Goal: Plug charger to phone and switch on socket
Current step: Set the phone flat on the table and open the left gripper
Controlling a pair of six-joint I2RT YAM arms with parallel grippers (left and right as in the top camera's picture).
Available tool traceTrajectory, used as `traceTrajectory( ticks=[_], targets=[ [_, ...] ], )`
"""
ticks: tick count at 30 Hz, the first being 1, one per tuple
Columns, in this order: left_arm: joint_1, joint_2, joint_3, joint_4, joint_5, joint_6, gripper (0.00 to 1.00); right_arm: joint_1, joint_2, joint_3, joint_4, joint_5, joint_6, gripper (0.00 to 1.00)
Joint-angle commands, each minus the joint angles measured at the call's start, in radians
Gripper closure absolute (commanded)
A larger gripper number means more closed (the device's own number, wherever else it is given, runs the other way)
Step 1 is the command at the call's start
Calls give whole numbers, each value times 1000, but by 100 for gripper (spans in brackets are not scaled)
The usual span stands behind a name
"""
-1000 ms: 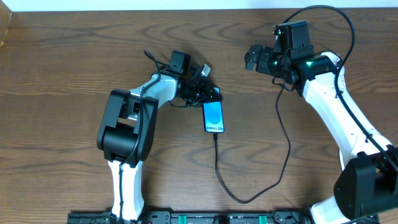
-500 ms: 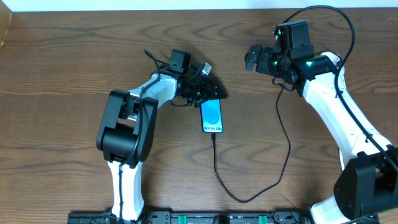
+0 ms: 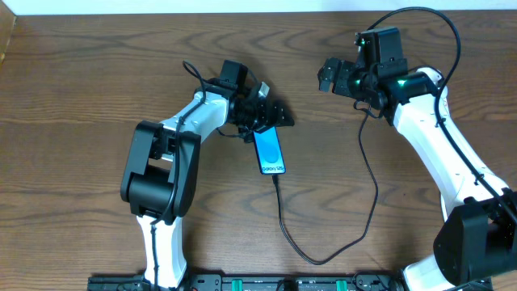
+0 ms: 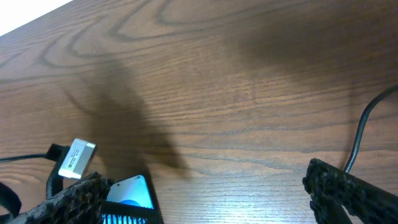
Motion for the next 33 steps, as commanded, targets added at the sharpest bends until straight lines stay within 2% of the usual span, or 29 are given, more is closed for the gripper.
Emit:
traceTrajectory(
  ticks=[1, 4, 33],
  targets=[
    [4, 51, -32, -58, -291, -6, 12, -4, -18, 5, 0, 14, -10, 1],
    [4, 51, -32, -84, -344, -2, 11, -4, -18, 5, 5, 13, -10, 1],
    [4, 51, -32, -71, -343, 5, 11, -4, -18, 5, 12, 14, -10, 1]
  ],
)
